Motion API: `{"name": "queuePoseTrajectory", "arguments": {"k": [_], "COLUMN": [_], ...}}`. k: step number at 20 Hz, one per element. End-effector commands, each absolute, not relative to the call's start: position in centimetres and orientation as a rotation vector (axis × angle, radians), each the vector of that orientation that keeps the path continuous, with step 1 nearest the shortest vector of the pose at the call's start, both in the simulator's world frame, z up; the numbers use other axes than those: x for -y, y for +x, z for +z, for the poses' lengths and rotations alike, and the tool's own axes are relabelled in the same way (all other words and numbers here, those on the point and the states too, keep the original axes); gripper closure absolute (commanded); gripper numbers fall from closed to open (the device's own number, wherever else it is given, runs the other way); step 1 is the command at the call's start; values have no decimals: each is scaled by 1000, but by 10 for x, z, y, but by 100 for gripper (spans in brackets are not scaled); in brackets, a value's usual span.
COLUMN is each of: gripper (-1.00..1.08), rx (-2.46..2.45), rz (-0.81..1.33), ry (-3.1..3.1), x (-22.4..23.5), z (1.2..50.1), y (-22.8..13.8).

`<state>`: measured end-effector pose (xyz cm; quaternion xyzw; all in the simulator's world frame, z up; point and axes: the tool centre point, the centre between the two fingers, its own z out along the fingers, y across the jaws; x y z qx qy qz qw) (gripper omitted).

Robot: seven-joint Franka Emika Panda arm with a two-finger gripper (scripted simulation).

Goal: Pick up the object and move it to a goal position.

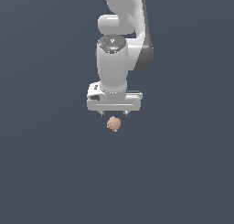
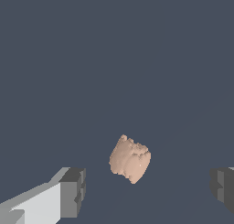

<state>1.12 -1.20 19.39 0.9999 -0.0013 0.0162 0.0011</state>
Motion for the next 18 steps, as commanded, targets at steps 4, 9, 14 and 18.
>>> {"name": "queuePoseTrajectory", "arguments": {"k": [4,9,14,18], "gripper": [-92,-92,-92,-92], "rx": [3,-9,-8,35], "rz": [64,111,111,105], "ry": [3143,3154,3154,3156], "x": [13,16,16,16], "z": [197,208,208,201], "y": [13,22,22,19]}}
